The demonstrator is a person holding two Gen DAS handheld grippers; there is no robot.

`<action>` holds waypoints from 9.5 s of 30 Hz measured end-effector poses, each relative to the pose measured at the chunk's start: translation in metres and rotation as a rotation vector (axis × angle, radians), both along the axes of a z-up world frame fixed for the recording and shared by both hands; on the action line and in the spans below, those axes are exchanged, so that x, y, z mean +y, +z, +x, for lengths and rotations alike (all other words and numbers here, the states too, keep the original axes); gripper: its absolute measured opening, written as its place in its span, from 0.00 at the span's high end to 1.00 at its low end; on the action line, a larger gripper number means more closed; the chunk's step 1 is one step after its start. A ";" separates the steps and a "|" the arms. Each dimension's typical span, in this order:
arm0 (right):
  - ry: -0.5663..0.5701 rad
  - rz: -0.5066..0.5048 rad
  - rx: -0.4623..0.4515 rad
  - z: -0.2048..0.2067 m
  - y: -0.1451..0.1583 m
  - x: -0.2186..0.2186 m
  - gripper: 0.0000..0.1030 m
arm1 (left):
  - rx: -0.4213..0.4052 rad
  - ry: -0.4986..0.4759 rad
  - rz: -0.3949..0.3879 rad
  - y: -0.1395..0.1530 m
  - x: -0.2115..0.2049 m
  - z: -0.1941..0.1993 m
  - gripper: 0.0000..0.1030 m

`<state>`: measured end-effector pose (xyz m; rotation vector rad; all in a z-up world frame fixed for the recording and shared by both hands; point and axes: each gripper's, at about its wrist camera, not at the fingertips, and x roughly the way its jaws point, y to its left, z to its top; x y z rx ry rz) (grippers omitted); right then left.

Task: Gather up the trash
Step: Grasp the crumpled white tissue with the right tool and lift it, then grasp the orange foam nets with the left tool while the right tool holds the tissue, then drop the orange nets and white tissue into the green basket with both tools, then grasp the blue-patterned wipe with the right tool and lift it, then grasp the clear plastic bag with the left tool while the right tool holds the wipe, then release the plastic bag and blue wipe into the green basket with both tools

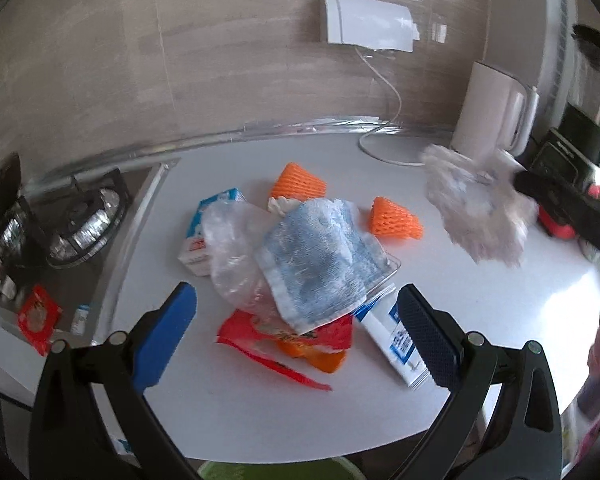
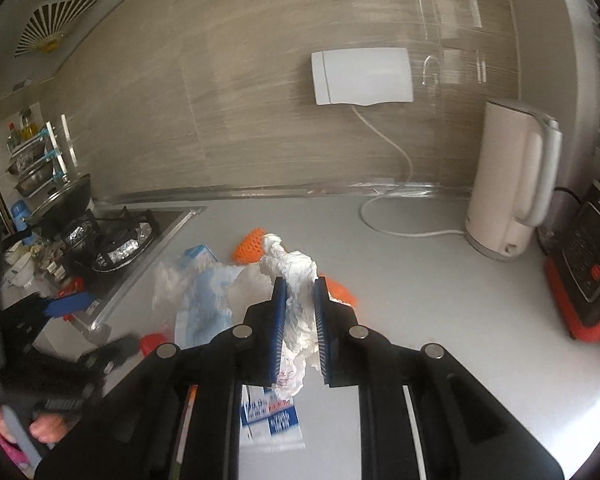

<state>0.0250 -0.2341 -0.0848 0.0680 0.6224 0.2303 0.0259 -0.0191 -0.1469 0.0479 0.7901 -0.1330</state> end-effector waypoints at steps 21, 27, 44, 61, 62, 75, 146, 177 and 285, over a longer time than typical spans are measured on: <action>-0.082 0.065 0.004 -0.033 -0.018 -0.062 0.85 | 0.102 -0.141 -0.002 -0.033 -0.108 0.126 0.06; -0.124 0.076 0.019 -0.035 -0.024 -0.083 0.85 | 0.162 -0.182 0.072 -0.073 -0.157 0.159 0.07; -0.134 0.083 0.017 -0.031 -0.025 -0.084 0.85 | 0.210 -0.208 0.020 -0.068 -0.145 0.152 0.89; 0.260 0.099 0.131 -0.103 -0.024 0.028 0.85 | 0.249 0.004 0.078 -0.004 0.024 -0.085 0.89; 0.266 0.093 0.144 -0.109 -0.026 0.036 0.85 | 0.260 0.002 0.088 -0.010 0.029 -0.097 0.88; 0.040 0.053 0.278 -0.204 -0.066 0.130 0.85 | 0.388 -0.211 0.074 -0.085 0.099 -0.178 0.51; 0.358 0.041 0.378 0.180 -0.131 0.043 0.54 | 0.039 0.194 0.154 -0.002 0.068 -0.007 0.13; 0.159 0.029 -0.090 0.056 0.090 -0.021 0.94 | 0.030 0.108 0.112 -0.012 0.041 0.056 0.13; 0.120 -0.136 0.314 -0.172 -0.090 0.213 0.26 | -0.208 0.012 0.033 0.107 0.168 -0.173 0.13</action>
